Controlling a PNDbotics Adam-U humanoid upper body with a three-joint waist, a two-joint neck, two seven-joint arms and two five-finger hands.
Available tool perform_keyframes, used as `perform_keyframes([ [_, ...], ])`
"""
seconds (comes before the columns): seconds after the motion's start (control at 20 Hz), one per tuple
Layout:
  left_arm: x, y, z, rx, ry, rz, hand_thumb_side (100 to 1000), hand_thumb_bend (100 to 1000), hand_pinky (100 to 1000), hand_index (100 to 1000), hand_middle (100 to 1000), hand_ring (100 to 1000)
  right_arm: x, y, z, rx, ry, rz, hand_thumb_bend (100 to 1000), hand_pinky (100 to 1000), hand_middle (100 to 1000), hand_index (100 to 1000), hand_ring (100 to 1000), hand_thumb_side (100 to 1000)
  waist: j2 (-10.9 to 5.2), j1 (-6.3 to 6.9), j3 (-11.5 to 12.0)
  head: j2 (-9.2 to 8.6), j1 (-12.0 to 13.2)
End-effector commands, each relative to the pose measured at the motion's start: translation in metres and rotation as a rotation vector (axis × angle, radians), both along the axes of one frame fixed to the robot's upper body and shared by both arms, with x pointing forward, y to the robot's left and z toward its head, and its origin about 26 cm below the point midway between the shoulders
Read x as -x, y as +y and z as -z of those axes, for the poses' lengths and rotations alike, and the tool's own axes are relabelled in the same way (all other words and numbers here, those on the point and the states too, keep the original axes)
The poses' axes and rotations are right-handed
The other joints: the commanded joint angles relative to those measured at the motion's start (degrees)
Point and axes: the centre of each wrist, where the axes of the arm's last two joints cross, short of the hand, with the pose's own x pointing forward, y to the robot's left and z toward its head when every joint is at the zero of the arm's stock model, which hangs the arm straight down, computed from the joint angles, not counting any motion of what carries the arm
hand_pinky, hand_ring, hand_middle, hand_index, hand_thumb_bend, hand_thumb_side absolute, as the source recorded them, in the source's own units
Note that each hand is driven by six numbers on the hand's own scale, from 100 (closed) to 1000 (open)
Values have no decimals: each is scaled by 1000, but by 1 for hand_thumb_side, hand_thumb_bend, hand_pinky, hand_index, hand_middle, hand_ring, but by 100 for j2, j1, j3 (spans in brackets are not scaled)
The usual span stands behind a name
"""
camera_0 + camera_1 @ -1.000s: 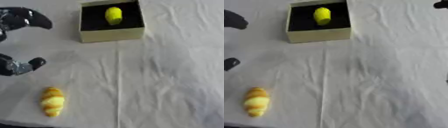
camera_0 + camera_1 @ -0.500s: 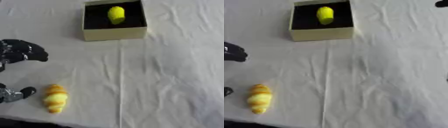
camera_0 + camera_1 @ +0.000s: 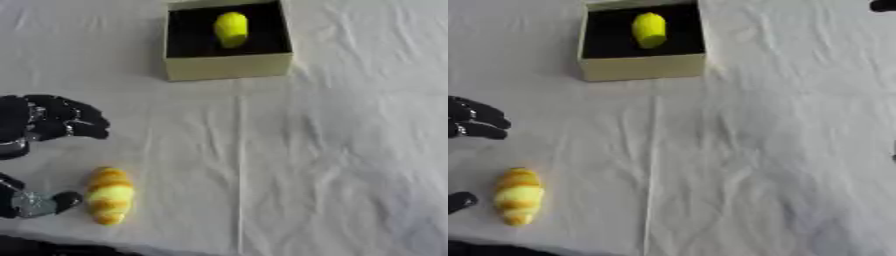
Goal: Pick up objects on the table and place them in the box.
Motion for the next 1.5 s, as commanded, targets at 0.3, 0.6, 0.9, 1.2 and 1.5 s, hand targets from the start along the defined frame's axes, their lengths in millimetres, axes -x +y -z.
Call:
perform_keyframes([
  [0.3, 6, -4, 18, -157, 129, -52, 611, 389, 857, 899, 826, 899, 3, 0, -6, 4, -15, -3, 100, 849, 677, 771, 649, 622, -115, 33, -23, 14, 42],
  [0.6, 7, -6, 23, -191, 143, -94, 468, 449, 872, 908, 837, 915, 3, 1, -5, -3, -8, -4, 100, 850, 676, 771, 649, 630, -106, 41, -28, 16, 65],
  [0.9, 6, -7, 21, -194, 5, -138, 402, 473, 878, 911, 842, 921, 3, 1, -3, -9, 5, -3, 100, 851, 676, 771, 649, 640, -85, 40, -22, -5, 70],
  [1.2, 7, -11, 28, -219, 24, -178, 413, 440, 869, 902, 831, 910, 3, 2, -2, -11, 10, -6, 100, 852, 676, 771, 649, 645, -67, 31, -43, 4, 112],
  [1.5, 5, -18, 30, -202, 32, -221, 346, 393, 834, 855, 782, 866, 3, 3, -1, -17, 13, -7, 100, 853, 676, 771, 650, 649, -49, 31, -78, 7, 135],
])
